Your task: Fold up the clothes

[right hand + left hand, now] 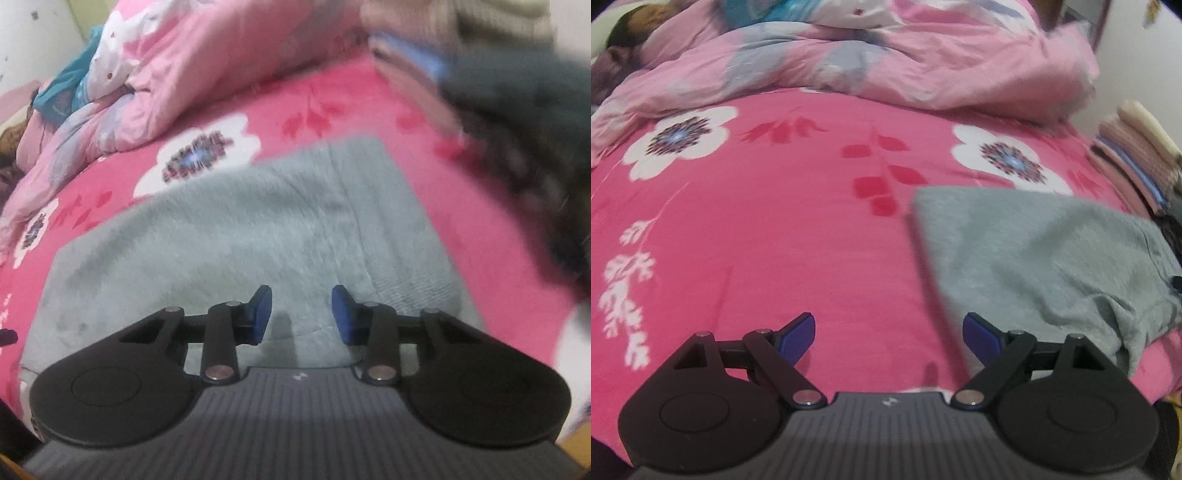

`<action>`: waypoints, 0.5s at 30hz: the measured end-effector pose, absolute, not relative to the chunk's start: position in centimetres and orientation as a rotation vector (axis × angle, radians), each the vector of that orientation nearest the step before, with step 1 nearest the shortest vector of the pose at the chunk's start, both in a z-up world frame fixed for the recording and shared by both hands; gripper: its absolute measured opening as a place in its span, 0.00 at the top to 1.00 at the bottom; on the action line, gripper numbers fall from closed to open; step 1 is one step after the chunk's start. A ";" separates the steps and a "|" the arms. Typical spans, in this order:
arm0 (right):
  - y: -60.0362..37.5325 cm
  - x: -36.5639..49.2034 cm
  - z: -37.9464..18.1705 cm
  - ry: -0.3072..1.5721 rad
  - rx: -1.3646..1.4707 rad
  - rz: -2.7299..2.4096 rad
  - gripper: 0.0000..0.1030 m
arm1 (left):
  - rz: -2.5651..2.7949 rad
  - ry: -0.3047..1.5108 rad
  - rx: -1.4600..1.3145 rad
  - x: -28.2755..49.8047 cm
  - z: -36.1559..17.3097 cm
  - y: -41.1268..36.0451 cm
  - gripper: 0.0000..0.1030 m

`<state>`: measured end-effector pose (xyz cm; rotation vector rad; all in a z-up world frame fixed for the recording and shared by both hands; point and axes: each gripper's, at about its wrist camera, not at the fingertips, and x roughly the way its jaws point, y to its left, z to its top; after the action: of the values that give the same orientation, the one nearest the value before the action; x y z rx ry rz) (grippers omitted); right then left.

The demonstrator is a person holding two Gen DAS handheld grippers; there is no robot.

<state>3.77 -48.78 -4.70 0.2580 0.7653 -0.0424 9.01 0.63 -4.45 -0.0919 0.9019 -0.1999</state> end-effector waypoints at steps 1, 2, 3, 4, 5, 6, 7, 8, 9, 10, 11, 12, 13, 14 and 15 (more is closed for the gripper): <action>-47.3 2.9 -2.9 0.732 0.215 -0.012 0.64 | -0.198 0.901 -0.113 9.1 -4.5 1.2 0.15; -45.8 2.0 -1.2 0.703 0.182 0.023 0.62 | -0.197 0.900 -0.133 9.1 -4.5 1.8 0.15; -44.1 1.0 0.5 0.677 0.150 0.070 0.60 | -0.195 0.899 -0.154 9.2 -4.6 2.4 0.15; -42.3 0.2 1.8 0.662 0.120 0.124 0.59 | -0.194 0.897 -0.175 9.3 -4.6 3.0 0.15; -40.6 -0.6 2.7 0.656 0.092 0.176 0.55 | -0.195 0.897 -0.193 9.3 -4.7 3.5 0.15; -38.5 -1.3 3.2 0.647 0.054 0.236 0.53 | -0.199 0.898 -0.209 9.4 -4.8 3.8 0.15; -36.1 -2.1 3.4 0.635 0.006 0.302 0.47 | -0.203 0.900 -0.224 9.5 -4.9 4.1 0.15; -33.9 -2.8 3.4 0.624 -0.039 0.361 0.40 | -0.208 0.901 -0.236 9.5 -5.0 4.3 0.15; -31.6 -3.3 2.9 0.615 -0.089 0.416 0.37 | -0.214 0.902 -0.249 9.6 -5.0 4.6 0.15; -29.2 -3.7 2.0 0.608 -0.143 0.465 0.31 | -0.219 0.904 -0.263 9.6 -5.1 4.8 0.15; -27.0 -4.1 0.7 0.602 -0.205 0.498 0.27 | -0.226 0.908 -0.278 9.7 -5.2 5.0 0.16; -24.7 -4.3 -0.7 0.595 -0.276 0.522 0.25 | -0.236 0.912 -0.297 9.9 -5.3 5.1 0.16; -22.8 -4.6 -2.1 0.589 -0.347 0.530 0.25 | -0.252 0.919 -0.314 10.1 -5.3 5.2 0.16; -21.2 -4.7 -3.4 0.584 -0.417 0.521 0.25 | -0.269 0.926 -0.327 10.3 -5.4 5.2 0.16; -19.6 -4.9 -4.6 0.579 -0.486 0.511 0.25 | -0.286 0.934 -0.340 10.7 -5.5 5.1 0.16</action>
<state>-4.92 -19.61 -4.61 -0.4864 0.5786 0.5114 10.66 5.08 -5.49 -0.3395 0.9339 -0.2864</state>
